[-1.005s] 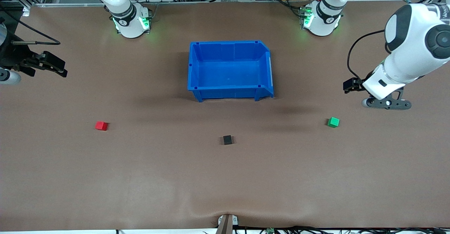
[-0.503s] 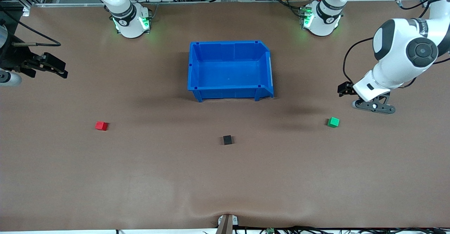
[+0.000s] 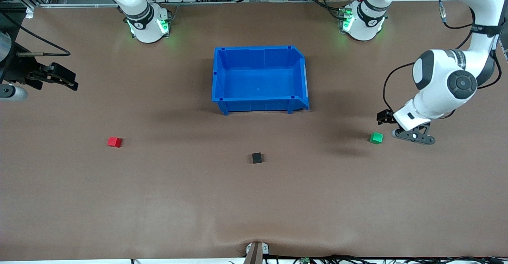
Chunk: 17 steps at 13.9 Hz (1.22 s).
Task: Attach green and red cubes to black cube
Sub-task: 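Lower the open left gripper around the green cube and close it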
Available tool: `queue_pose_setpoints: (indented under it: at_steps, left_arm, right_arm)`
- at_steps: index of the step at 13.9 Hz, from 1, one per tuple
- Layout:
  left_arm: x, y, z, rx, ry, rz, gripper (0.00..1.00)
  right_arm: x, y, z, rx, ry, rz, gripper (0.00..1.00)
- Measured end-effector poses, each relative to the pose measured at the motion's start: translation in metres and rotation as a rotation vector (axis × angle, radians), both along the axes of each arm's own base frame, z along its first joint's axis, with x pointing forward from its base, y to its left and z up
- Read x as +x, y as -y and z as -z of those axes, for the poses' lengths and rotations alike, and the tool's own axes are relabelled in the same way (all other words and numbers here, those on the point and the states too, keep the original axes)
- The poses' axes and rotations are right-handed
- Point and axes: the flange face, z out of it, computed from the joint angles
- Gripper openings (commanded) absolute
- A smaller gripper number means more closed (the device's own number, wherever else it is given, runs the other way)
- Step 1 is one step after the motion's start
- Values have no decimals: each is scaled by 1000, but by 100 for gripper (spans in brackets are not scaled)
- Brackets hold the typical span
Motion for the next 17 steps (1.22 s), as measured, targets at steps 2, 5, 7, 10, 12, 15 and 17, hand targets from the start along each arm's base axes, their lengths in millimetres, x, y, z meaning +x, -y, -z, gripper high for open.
queue_pose_setpoints:
  at_steps: [2, 5, 7, 10, 12, 15, 17]
  left_arm:
    - [7, -7, 13, -7, -13, -1, 100]
    - [12, -4, 35, -19, -35, 7, 100]
    - [16, -3, 48, -26, -47, 28, 90]
    - [26, -4, 61, -16, -53, 104, 82]
    - [31, -5, 69, 4, -57, 135, 78]
    - [31, -3, 80, 3, -72, 147, 75]
    - [31, 3, 84, 0, -78, 157, 71]
  right_arm:
    - [2, 1, 5, 0, -8, 2, 100]
    - [6, 7, 12, 1, -20, 12, 100]
    - [8, 9, 15, 1, -26, 15, 100]
    - [11, 11, 22, 2, -38, 18, 100]
    - [14, 11, 29, 3, -48, 19, 100]
    - [19, 12, 40, 4, -62, 20, 100]
    - [23, 14, 47, 5, -70, 22, 100]
